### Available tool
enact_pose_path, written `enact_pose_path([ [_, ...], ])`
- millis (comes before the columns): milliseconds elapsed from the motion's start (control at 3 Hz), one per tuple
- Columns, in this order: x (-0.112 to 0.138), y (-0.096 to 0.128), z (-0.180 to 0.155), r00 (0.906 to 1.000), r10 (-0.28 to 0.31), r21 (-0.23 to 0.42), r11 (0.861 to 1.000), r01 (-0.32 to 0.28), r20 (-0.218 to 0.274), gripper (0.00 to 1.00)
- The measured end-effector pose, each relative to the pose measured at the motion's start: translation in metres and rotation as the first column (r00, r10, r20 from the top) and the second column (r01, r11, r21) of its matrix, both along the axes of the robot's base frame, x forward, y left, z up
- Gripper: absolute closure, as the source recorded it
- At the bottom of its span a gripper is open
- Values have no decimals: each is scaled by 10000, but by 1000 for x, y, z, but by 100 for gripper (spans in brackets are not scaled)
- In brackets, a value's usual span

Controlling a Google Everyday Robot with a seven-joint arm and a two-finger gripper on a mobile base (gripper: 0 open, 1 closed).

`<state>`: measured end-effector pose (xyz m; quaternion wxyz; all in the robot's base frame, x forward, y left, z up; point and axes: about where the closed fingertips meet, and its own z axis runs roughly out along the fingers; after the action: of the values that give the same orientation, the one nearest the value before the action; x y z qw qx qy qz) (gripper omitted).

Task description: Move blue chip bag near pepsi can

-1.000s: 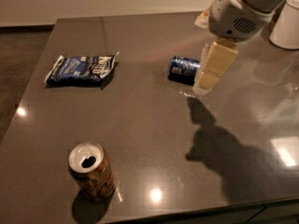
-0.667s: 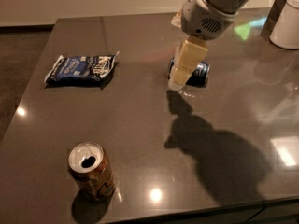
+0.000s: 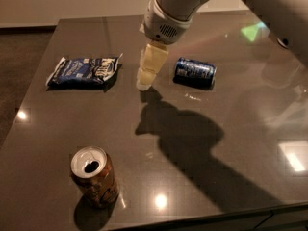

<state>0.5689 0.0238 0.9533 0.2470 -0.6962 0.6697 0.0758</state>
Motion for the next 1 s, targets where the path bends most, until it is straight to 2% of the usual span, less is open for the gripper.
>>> enact_pose_path([
  [333, 23, 33, -16, 9998, -95, 1, 10000, 96, -182, 0],
  [667, 46, 59, -34, 9976, -572, -116, 9983, 568, -379, 0],
  [1000, 47, 64, -37, 9969, -642, -122, 9979, 637, -447, 0],
])
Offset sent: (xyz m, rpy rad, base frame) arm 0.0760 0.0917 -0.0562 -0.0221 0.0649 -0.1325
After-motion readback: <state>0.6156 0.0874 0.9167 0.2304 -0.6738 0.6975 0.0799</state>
